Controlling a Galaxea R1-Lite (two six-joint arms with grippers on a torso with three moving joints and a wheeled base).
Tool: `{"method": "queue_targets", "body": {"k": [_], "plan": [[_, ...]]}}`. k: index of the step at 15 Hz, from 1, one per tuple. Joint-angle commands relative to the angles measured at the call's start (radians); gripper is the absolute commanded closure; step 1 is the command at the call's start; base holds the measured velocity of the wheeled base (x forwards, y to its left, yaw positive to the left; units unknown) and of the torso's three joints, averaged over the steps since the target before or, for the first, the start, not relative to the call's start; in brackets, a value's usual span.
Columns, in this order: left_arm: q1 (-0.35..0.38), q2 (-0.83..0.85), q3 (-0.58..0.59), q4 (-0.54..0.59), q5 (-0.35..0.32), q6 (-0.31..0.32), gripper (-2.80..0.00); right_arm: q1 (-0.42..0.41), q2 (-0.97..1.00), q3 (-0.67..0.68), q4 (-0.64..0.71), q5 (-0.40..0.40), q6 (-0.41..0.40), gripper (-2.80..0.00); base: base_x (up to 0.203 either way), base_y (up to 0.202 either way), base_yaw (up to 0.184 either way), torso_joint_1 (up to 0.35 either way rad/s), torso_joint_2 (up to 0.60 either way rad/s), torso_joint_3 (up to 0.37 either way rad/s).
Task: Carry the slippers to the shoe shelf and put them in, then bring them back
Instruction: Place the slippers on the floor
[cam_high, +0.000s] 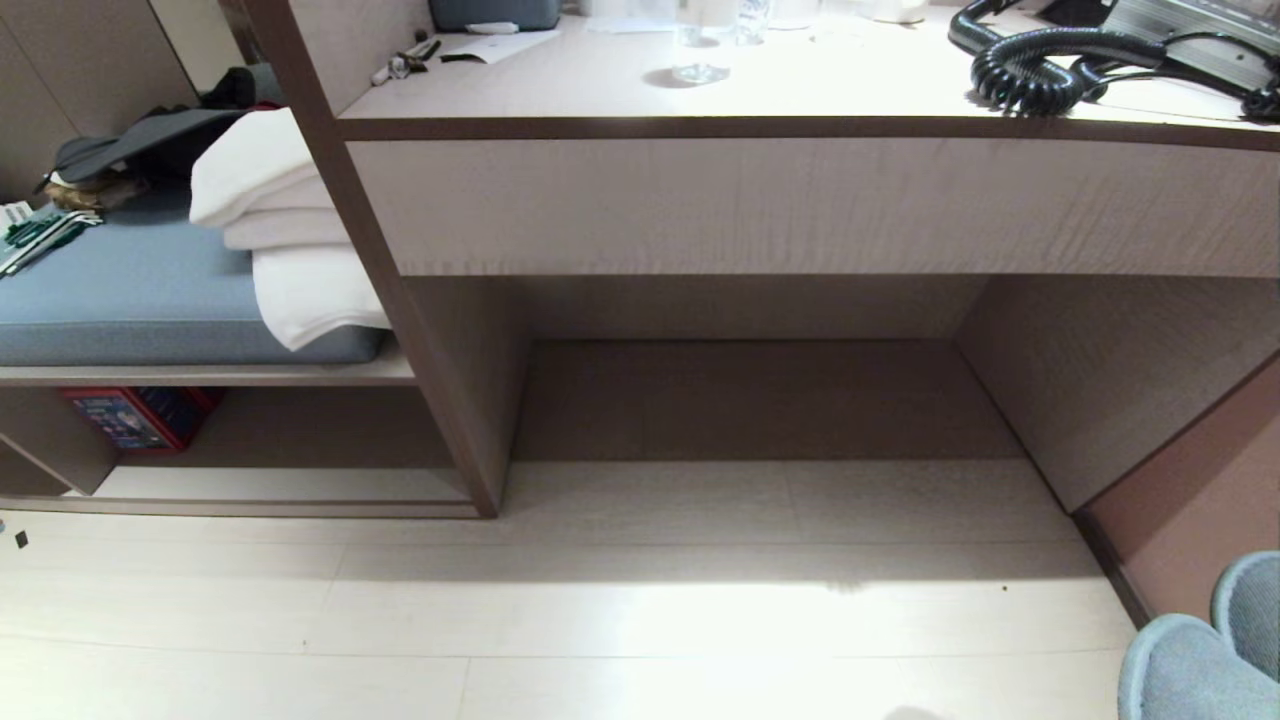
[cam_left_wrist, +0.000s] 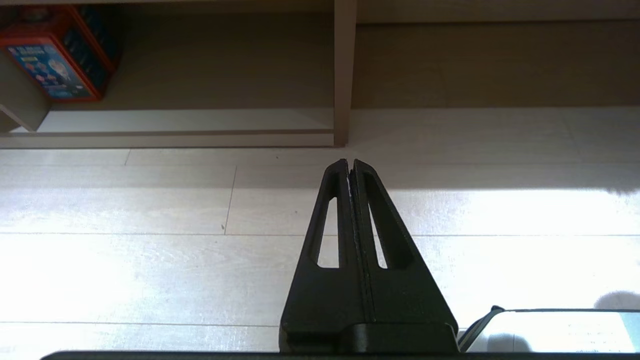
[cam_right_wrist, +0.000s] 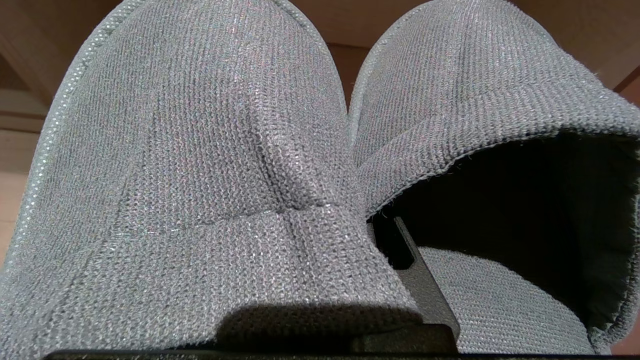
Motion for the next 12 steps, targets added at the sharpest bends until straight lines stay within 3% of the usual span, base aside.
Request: {"method": "queue_targets", "body": {"k": [1,12], "plan": [[0.0,0.0,0.0,0.0,0.0,0.0,0.0,0.0,0.002,0.0,0.0,0.001,0.0,0.0,0.0,0.0,0.0,0.009,0.0,-0.193],[0.0,0.0,0.0,0.0,0.0,0.002,0.0,0.0,0.002,0.0,0.0,-0.001,0.0,0.0,0.0,0.0,0.0,0.004,0.0,-0.198]]}}
